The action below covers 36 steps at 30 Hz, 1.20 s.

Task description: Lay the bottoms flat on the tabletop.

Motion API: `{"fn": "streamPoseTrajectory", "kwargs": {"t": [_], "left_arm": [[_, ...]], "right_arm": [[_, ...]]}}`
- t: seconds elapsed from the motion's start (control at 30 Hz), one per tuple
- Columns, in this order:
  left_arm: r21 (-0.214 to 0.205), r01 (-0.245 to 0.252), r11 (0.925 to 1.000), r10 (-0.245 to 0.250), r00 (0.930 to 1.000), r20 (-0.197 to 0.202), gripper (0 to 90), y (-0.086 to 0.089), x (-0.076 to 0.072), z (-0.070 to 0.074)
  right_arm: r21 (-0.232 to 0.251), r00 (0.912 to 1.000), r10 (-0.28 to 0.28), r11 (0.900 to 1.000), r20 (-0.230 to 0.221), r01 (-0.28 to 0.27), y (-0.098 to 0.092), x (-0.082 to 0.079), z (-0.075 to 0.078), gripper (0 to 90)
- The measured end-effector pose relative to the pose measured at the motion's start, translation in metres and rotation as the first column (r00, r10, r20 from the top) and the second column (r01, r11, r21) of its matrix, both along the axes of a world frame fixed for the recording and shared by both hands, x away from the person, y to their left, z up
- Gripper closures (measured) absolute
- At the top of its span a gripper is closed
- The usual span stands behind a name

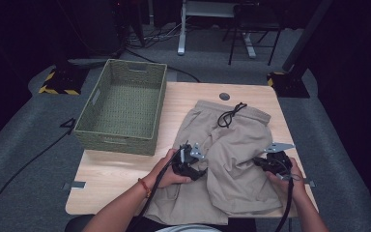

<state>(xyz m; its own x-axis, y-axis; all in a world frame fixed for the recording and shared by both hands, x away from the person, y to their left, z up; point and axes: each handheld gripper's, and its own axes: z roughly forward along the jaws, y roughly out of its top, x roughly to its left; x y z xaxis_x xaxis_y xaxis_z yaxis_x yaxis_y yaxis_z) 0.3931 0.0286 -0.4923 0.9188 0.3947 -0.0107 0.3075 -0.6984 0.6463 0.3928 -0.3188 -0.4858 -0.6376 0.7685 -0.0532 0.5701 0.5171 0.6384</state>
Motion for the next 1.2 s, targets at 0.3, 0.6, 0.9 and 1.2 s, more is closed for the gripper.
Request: {"fn": "streamPoseTrajectory", "kwargs": {"t": [0.3,0.6,0.9,1.2], "left_arm": [[-0.036,-0.047,0.9982,0.046,0.9981,-0.04,41.1,0.013,-0.006,-0.001],[0.02,-0.024,0.9995,0.025,0.9988,-0.041,31.6,0.024,-0.027,0.003],[0.029,0.004,0.9996,-0.004,1.0,0.007,29.0,0.054,-0.041,0.015],[0.051,-0.002,0.9987,0.002,1.0,0.006,31.3,0.06,-0.043,0.002]], "right_arm": [[-0.128,0.9444,-0.328,0.9358,0.026,0.328,-0.066,-0.01,0.006,84.6],[0.079,0.9415,-0.299,0.9539,0.156,0.29,-0.066,0.013,0.037,45.6],[0.095,0.9787,-0.205,0.9746,0.014,0.203,-0.039,0.097,0.015,51.1],[-0.022,0.9904,-0.031,0.9992,0.135,0.034,0.013,0.112,0.055,87.7]]}}
